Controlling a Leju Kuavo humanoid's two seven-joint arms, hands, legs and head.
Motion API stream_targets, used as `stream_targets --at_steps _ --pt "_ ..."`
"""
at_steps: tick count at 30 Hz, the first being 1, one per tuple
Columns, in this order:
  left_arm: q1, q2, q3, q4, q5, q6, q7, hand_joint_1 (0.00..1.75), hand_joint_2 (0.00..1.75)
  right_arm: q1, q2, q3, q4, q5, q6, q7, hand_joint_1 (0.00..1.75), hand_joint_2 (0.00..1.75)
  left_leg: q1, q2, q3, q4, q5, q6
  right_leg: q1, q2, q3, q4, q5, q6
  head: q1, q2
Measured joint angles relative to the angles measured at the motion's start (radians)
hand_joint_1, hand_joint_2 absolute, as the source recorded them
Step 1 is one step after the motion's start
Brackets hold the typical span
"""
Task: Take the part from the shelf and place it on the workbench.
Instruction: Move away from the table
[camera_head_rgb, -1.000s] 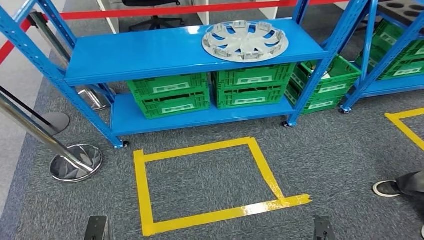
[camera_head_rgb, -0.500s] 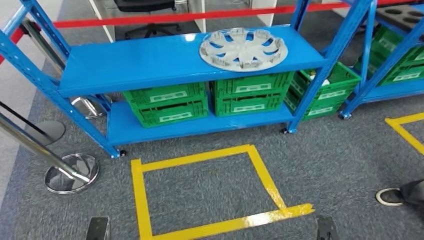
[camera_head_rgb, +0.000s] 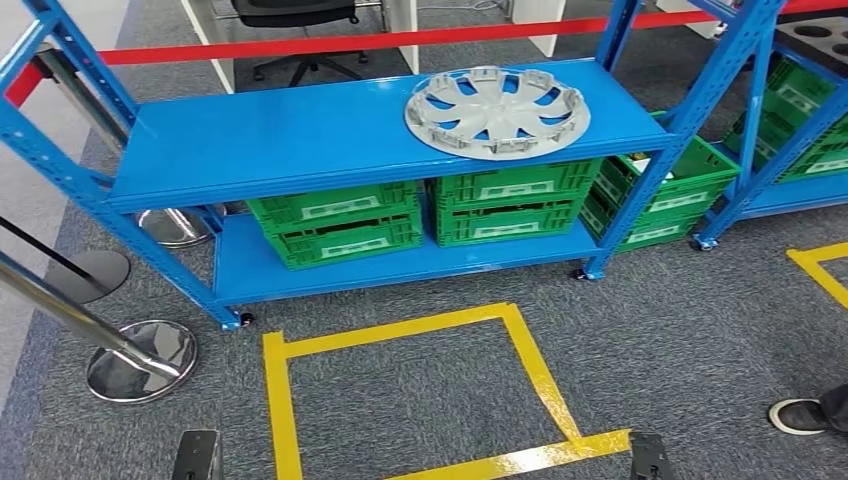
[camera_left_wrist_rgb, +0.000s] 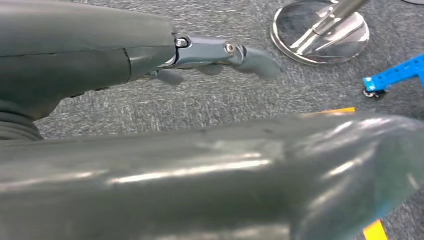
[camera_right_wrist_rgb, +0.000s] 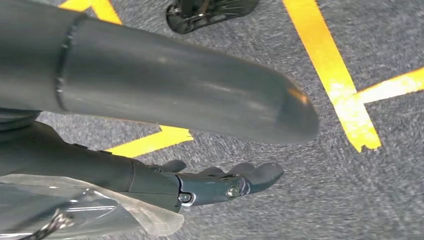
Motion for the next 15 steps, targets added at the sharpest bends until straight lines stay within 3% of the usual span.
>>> stream_targets --at_steps 2,3,6,7,8,9,12,13,15 --pt "-0.002 0.001 0.000 0.000 -0.002 0.000 0.000 0.00 0.00 0.001 0.000 0.000 0.000 0.000 0.000 0.000 0.00 0.00 0.001 0.002 -0.013 0.039 0.003 -0.010 -0.004 0.000 0.015 -0.003 -0.003 -0.011 -0.001 0.000" --pt "-0.002 0.002 0.000 0.000 -0.002 0.000 0.000 0.00 0.00 0.001 0.000 -0.001 0.000 0.000 -0.001 0.000 0.00 0.00 0.003 0.003 -0.037 0.082 -0.003 -0.016 -0.005 0.000 0.024 -0.004 -0.008 -0.016 -0.001 0.000" --pt "-0.002 0.002 0.000 0.000 -0.004 0.000 0.000 0.00 0.00 0.001 0.000 -0.001 0.000 0.000 -0.002 0.000 0.00 0.00 0.010 0.006 -0.143 0.246 -0.068 -0.030 -0.004 0.000 0.048 -0.005 -0.030 -0.022 -0.001 0.000" --pt "-0.001 0.002 0.000 0.000 -0.005 0.001 0.000 0.00 0.00 0.003 0.000 -0.001 0.000 0.000 -0.002 0.000 0.00 0.00 0.010 0.006 -0.170 0.272 -0.088 -0.030 -0.003 0.000 0.058 -0.005 -0.039 -0.022 -0.002 0.000" --pt "0.000 0.002 0.000 0.000 -0.005 0.001 0.000 0.00 0.00 0.004 0.000 -0.001 0.000 0.000 -0.002 0.001 0.00 0.00 0.009 0.006 -0.183 0.270 -0.092 -0.027 -0.001 0.001 0.070 -0.005 -0.048 -0.021 -0.002 0.000" --pt "0.000 0.003 0.000 0.000 -0.006 0.001 0.000 0.00 0.00 0.005 0.000 -0.001 0.000 0.001 -0.003 0.003 0.00 0.00 0.007 0.006 -0.182 0.237 -0.071 -0.020 0.002 0.001 0.084 -0.006 -0.058 -0.021 -0.002 0.000" --pt "0.005 0.010 0.000 0.000 -0.006 0.002 0.002 0.00 0.00 0.005 0.004 -0.001 0.001 0.005 -0.005 0.011 0.00 0.00 -0.019 0.006 -0.145 0.077 0.061 0.029 0.007 0.003 0.116 -0.016 -0.087 -0.019 0.003 0.000" --pt "0.008 0.014 0.000 0.000 -0.005 0.004 0.003 0.00 0.00 0.005 0.006 -0.001 0.001 0.007 -0.004 0.014 0.00 0.00 -0.029 0.004 -0.133 0.042 0.082 0.043 0.007 0.003 0.124 -0.024 -0.094 -0.016 0.005 0.000" --pt "0.013 0.021 0.002 0.001 0.000 0.012 0.005 0.00 0.00 0.005 0.009 -0.001 0.003 0.014 0.000 0.021 0.00 0.00 -0.037 0.000 -0.112 0.005 0.077 0.054 0.007 0.005 0.151 -0.032 -0.091 -0.006 0.007 0.000"
